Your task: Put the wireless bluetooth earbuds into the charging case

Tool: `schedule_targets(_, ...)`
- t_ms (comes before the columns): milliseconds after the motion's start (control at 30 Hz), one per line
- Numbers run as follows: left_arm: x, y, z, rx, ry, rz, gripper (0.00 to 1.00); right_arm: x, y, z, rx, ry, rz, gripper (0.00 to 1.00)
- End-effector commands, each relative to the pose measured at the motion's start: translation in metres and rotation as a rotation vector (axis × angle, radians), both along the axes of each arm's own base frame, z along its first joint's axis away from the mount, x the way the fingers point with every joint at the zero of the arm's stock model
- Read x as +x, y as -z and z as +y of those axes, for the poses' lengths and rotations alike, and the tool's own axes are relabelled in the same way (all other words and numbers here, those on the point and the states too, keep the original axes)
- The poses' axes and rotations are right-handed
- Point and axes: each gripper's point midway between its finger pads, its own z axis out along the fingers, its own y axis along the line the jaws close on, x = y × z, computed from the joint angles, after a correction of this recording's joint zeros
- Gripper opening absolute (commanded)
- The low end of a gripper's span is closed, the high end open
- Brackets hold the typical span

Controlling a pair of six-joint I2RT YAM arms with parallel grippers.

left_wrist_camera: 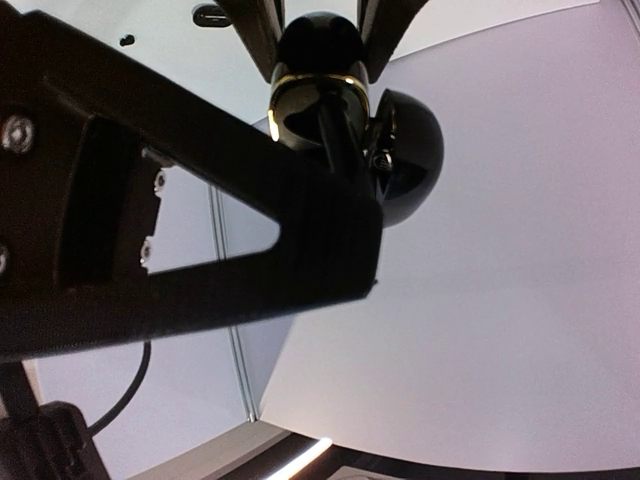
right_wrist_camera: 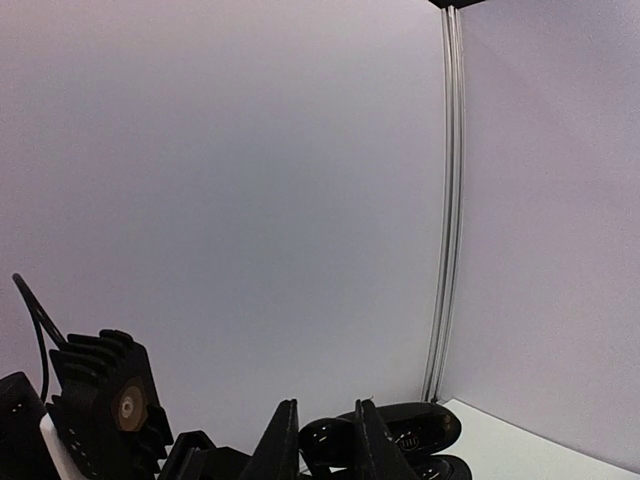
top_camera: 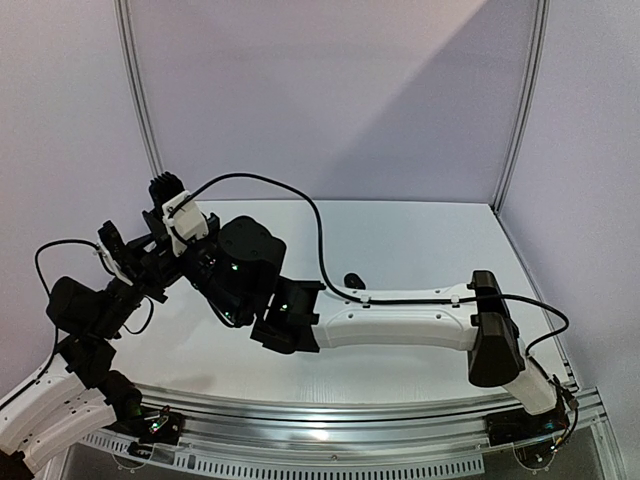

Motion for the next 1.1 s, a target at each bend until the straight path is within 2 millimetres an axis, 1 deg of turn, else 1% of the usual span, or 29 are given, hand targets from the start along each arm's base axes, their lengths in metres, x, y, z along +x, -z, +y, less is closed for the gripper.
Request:
schedule_targets(0, -0.004, -0.002, -0.004, -0.001, 0.020, -0.016, 0.00, 0.008, 0.019, 0.006, -0.025, 0.008, 0.020, 0.00)
schedule_targets(533, -0.001, -0.003, 0.001, -0.020, -0.008, -0.010, 0.00, 0.014, 0.029, -0.001, -0.035, 0.045, 0.036, 0.00)
schedule_targets(800, -0.001, -0.003, 0.001, -0.020, -0.005, -0.010, 0.00, 0.015, 0.019, -0.008, -0.017, 0.069, 0.025, 0.00)
schedule_targets(900, -0.001, -0.002, 0.000, -0.017, -0.003, -0.008, 0.00, 0.018, 0.021, -0.010, -0.011, 0.089, 0.030, 0.00)
schedule_targets(967, -0.001, -0.002, 0.000, -0.016, 0.001, -0.008, 0.00, 0.018, 0.017, -0.011, 0.002, 0.087, 0.027, 0.00)
schedule_targets(1067, -0.001, -0.001, -0.001, -0.011, 0.006, -0.005, 0.00, 0.015, 0.005, -0.010, 0.012, 0.070, 0.008, 0.00)
